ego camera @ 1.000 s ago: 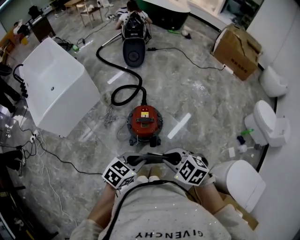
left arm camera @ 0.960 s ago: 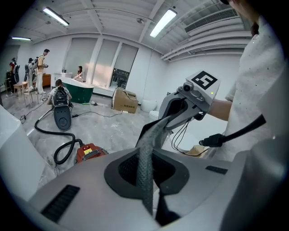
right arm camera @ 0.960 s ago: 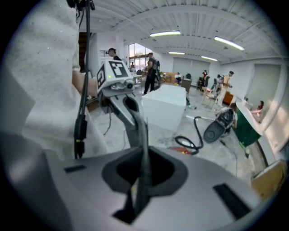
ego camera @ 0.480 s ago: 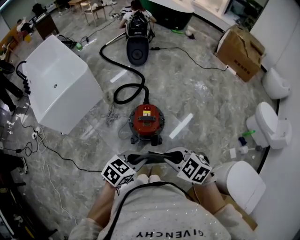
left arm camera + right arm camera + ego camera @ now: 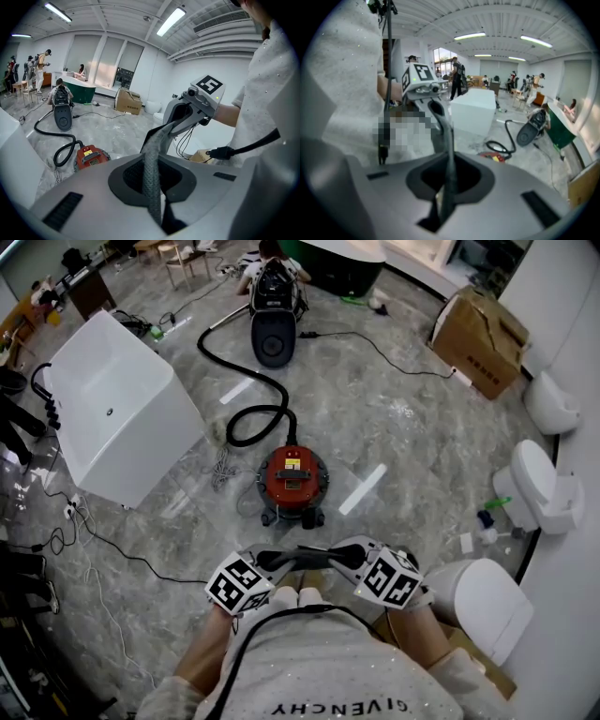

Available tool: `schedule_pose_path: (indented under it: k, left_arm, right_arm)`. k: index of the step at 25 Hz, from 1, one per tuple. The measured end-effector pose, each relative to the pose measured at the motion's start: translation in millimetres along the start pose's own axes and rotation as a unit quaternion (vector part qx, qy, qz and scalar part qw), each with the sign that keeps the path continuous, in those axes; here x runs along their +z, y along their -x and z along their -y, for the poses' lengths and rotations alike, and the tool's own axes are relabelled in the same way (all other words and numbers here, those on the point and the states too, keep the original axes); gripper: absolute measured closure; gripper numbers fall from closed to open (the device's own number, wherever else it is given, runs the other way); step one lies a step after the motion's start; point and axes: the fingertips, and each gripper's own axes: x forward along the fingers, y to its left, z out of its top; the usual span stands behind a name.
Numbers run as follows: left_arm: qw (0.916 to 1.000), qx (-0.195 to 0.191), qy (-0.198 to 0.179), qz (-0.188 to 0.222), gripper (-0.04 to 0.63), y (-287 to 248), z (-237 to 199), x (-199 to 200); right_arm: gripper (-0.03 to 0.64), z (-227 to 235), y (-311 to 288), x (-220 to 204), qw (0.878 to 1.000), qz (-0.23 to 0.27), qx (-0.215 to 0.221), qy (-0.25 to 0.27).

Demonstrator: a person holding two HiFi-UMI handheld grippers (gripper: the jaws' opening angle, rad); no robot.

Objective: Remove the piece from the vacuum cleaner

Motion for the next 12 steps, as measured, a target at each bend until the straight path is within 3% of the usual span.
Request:
schedule_pose_path:
  k: [12]
  left_arm:
    - [0.9999, 0.009, 0.007, -0.005, 0.561, 1.3, 3.9, -7.9]
  right_arm:
    - [0.575, -6.6, -4.9, -3.3, 1.0, -0.002, 0.016, 0.006]
